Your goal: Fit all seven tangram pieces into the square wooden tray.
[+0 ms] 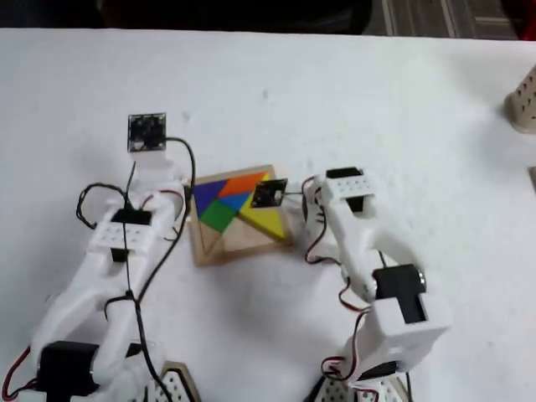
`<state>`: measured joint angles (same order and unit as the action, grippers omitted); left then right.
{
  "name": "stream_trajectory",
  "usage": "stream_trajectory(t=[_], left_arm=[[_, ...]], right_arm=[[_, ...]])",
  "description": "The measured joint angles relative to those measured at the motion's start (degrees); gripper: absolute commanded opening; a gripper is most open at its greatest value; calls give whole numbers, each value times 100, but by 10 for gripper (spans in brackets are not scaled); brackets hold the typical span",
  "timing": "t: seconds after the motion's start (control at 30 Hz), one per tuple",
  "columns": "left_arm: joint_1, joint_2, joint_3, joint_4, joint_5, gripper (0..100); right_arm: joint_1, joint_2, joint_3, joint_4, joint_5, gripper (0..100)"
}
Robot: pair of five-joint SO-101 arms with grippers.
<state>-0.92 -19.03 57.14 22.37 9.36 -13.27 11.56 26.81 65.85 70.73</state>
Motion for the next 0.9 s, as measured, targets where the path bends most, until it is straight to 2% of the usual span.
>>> stream_trajectory(t=[0.07,0.17,0.37,0.53,0.77,0.9], left_arm=[[0,0,0,0,0,24],[0,0,0,0,0,24],[0,0,0,0,0,24],[0,0,0,0,0,24],[-105,0,-44,0,9,24],[-114,0,-35,0,0,24]], right_arm=[[35,132,-264,79,-9,131],[53,334,-633,193,-9,70],[53,580,-1011,369,-158,63],[97,607,-1398,651,-949,63],[97,615,-2462,1855,-2365,63],[26,651,-2637,1978,-2646,87]])
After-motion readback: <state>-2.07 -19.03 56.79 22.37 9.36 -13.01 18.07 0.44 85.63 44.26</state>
